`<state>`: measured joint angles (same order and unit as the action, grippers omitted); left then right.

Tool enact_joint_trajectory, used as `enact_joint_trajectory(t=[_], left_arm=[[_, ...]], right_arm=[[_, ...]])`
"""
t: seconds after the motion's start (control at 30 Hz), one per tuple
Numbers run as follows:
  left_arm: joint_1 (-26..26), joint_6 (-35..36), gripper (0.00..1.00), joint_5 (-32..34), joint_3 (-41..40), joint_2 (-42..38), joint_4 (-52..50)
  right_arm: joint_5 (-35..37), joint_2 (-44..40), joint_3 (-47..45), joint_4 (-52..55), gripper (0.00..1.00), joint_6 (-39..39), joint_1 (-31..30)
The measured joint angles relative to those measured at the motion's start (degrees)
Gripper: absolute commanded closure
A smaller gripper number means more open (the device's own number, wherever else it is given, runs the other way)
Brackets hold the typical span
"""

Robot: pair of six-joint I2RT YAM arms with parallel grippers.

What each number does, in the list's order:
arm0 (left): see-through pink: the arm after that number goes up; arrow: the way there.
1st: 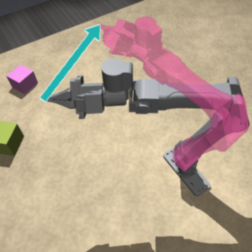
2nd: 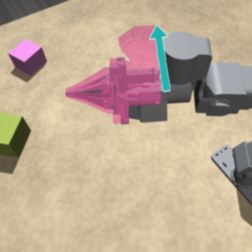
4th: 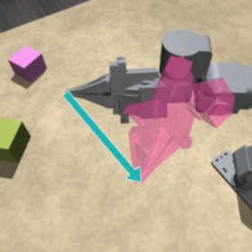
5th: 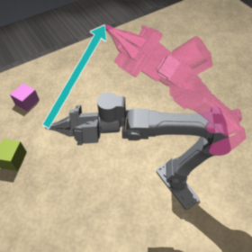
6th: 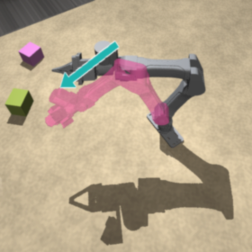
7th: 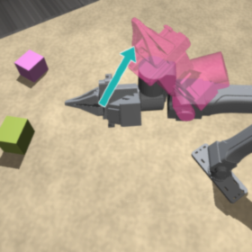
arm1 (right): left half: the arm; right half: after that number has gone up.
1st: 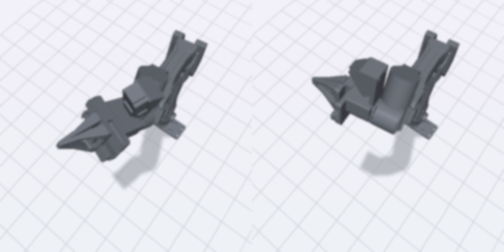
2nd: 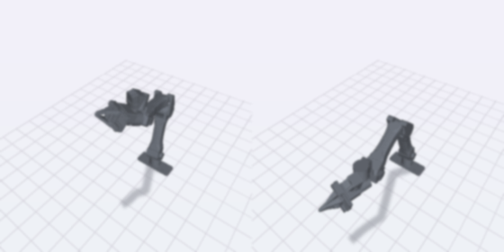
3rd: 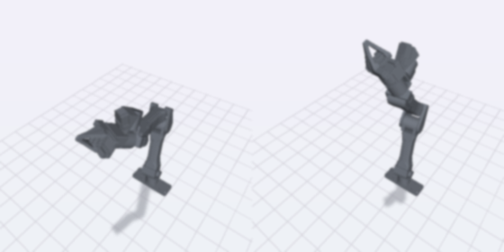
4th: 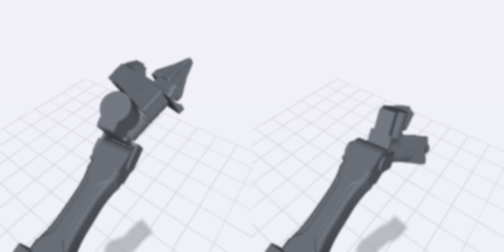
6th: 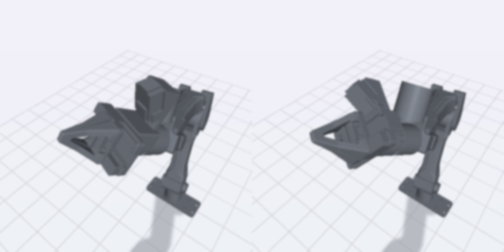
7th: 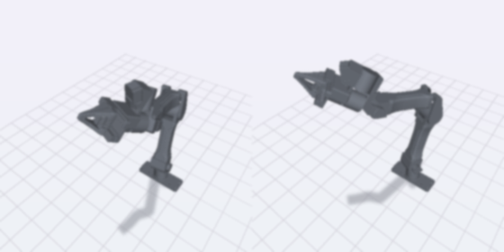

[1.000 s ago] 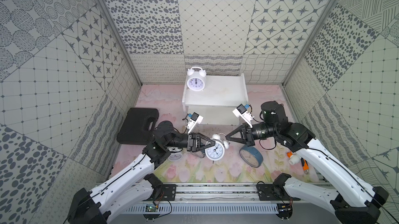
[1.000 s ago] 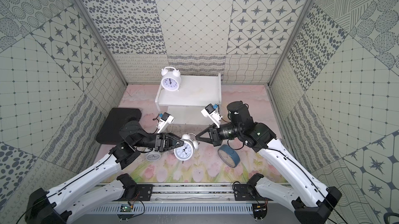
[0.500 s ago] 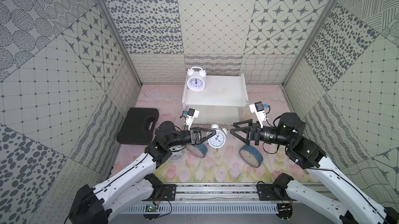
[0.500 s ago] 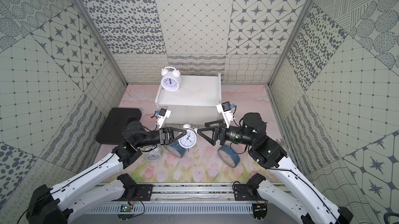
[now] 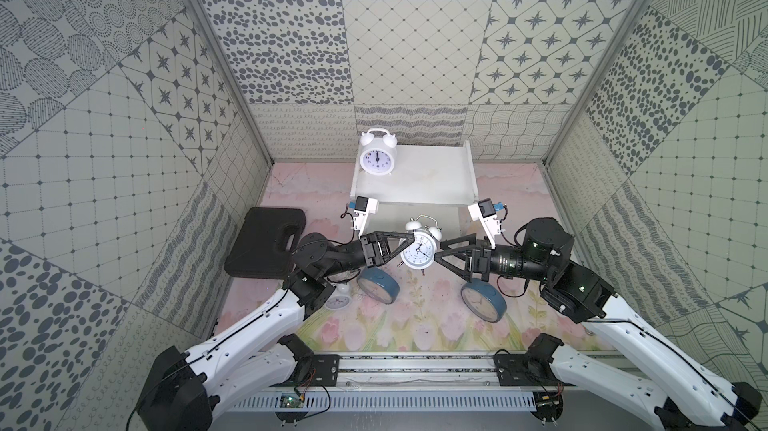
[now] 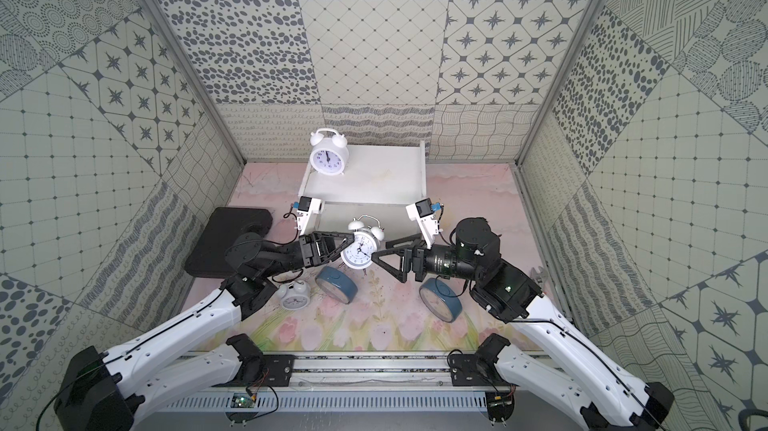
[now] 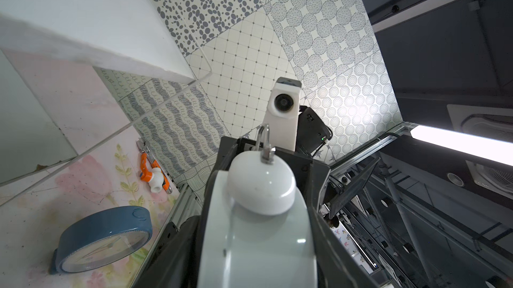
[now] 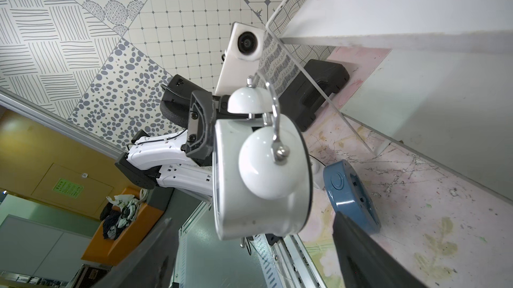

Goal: Place the alarm clocks on the shelf by style
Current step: Place the alarm on the shelf.

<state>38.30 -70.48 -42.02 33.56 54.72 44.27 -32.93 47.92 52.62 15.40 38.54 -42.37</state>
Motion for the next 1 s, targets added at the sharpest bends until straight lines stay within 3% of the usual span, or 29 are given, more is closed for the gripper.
enact_joint_trajectory(t=[0.47, 0.73, 1.0], left_arm=[[0.0, -3.8, 0.82, -0.9, 0.1, 1.2, 4.6], [0.0, -4.3, 0.82, -1.1, 0.1, 1.6, 5.7], [0.0, -4.5, 0.82, -1.6, -0.4, 1.6, 6.6]], right_arm=[[-1.9, 1.6, 0.1, -2.7, 0.27, 0.5, -0.4], [-3.5, 2.5, 0.2, -4.0, 0.28, 0.7, -0.4], [-3.9, 2.9, 1.3, -4.1, 0.23, 0.9, -0.4]])
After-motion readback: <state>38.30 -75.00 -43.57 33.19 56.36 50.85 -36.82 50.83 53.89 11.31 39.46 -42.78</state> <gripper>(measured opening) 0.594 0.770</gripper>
